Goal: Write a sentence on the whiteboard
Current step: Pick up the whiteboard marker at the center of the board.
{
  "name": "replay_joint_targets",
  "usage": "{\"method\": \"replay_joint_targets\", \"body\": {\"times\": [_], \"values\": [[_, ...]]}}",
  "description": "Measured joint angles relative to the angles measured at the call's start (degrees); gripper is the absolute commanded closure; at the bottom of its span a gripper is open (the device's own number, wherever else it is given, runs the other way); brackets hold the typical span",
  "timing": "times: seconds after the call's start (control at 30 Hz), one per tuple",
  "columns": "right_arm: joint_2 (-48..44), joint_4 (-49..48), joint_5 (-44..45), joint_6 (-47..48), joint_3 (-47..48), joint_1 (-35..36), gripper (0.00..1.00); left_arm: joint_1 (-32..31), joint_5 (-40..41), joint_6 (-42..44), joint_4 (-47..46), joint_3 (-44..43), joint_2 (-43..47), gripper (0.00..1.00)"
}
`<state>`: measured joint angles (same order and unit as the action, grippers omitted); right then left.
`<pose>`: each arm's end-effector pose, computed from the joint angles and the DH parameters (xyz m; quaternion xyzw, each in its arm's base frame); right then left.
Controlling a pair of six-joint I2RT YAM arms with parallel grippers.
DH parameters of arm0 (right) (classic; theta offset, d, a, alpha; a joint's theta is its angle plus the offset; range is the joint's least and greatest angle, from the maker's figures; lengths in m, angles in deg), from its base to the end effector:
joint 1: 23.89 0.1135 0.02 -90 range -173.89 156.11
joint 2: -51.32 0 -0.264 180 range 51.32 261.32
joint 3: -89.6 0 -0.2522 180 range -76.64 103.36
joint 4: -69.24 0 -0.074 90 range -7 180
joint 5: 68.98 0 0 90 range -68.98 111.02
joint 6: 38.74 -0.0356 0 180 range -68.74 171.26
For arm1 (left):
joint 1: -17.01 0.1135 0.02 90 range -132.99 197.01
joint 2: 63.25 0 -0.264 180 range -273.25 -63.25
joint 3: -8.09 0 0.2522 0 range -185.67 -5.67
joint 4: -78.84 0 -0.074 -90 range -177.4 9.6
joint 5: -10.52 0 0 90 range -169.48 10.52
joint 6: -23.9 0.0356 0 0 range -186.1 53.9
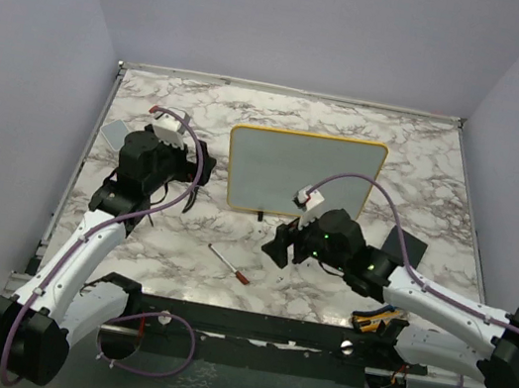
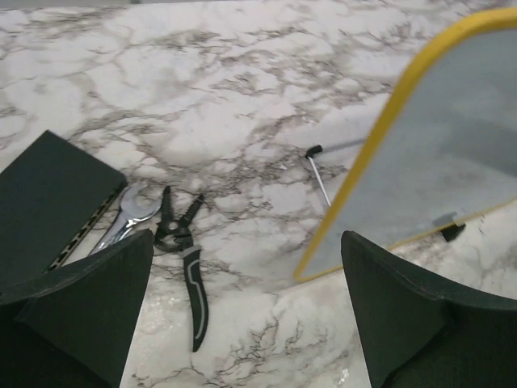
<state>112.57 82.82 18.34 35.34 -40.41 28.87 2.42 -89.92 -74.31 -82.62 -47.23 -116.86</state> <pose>0.1438 0.1919 0.2497 -0.2781 0.7953 0.3199 0.4334 0.2111 -0.0616 0.3020 0.0986 0.7954 -0.1889 0.5674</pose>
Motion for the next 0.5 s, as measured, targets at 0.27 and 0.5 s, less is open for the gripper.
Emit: {"method": "replay_joint_targets", "body": {"times": [0.27, 0.5], "values": [[18.9, 1.8, 2.3, -2.6, 9.4, 11.9, 0.41, 2.8, 18.0, -5.6, 5.1, 1.0, 3.8, 0.01], [31.3, 7.5, 7.3, -3.7, 23.3, 16.3, 0.54, 2.9, 26.0, -7.3, 7.4, 1.2, 7.8, 0.01]]}}
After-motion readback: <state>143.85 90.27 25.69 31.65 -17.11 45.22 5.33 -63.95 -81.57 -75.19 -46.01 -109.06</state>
